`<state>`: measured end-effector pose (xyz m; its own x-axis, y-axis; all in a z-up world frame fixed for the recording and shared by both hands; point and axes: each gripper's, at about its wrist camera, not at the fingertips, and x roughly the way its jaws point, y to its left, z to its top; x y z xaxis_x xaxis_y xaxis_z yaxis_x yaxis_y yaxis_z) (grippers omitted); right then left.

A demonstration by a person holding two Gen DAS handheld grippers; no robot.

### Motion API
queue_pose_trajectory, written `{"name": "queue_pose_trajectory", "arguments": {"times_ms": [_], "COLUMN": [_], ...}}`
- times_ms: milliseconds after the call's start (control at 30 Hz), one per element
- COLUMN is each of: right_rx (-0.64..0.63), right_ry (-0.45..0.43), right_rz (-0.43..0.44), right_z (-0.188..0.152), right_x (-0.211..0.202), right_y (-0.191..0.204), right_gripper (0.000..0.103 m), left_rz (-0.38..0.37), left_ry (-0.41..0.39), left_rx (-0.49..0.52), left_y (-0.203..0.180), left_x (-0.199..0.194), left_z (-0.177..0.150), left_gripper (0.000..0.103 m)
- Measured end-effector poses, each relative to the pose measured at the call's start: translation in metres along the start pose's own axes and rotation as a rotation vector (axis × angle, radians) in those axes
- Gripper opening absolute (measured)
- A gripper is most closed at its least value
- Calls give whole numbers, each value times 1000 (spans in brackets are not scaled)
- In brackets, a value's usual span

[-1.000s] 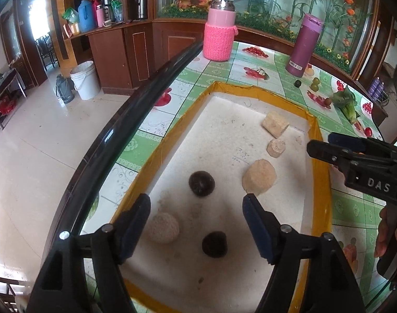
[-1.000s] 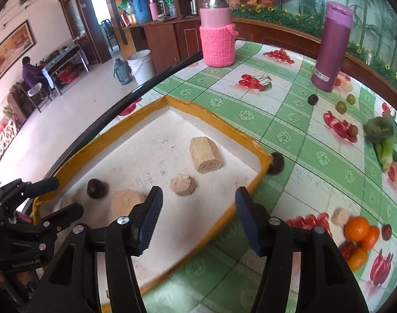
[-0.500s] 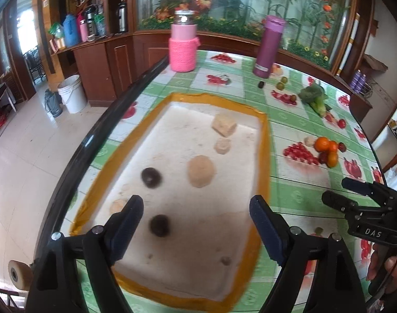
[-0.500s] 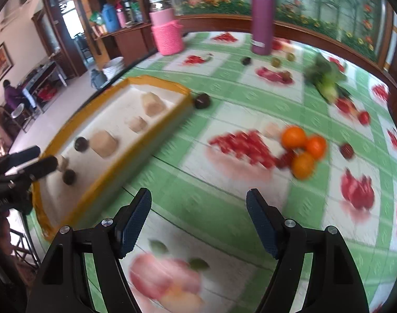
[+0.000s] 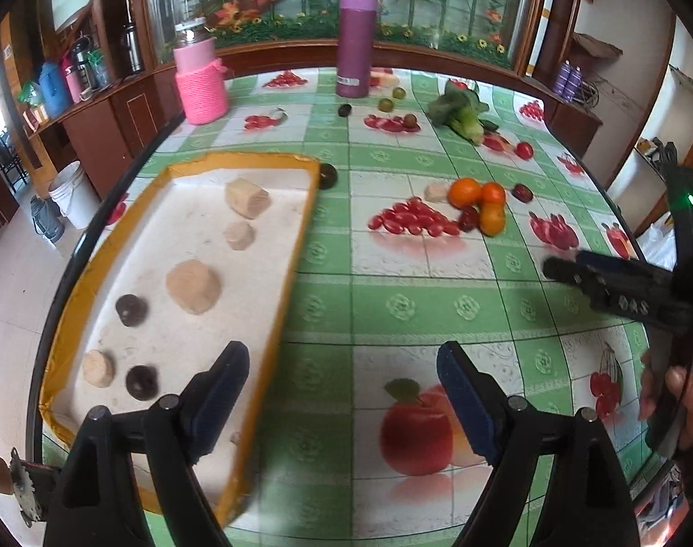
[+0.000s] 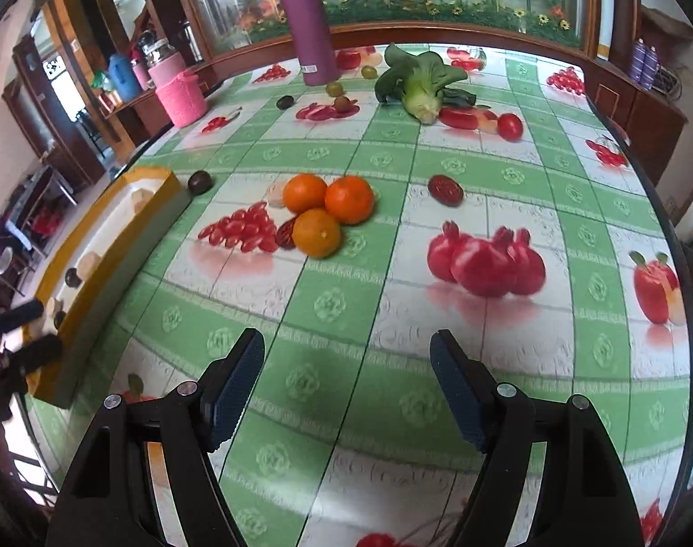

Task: Organize fruits
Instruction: 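Move both tools back toward the oranges on the table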

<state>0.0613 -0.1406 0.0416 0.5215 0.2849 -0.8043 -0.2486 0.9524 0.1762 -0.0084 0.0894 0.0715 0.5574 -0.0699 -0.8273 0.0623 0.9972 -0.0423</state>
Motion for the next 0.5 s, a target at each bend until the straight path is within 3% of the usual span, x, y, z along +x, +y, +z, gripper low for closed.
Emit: {"name": "queue_pose_trajectory", "arguments": {"times_ms": [333,433,500], "right_rx": [-37,-53,-67], "right_ry": [-10,7,17], "right_rz": [67,98,114], "right_z": [38,43,44], "right_x": [50,60,64], "right_y": [2,2,1], "right_gripper": [74,54,32], "left_rz": [35,43,44], "left_ry": [42,49,51], "left_rx": [10,13,22], "left_y": [-13,-18,-24], "left_x": [12,18,24], "left_z": [-1,4,9], "left_gripper": [86,86,87]}}
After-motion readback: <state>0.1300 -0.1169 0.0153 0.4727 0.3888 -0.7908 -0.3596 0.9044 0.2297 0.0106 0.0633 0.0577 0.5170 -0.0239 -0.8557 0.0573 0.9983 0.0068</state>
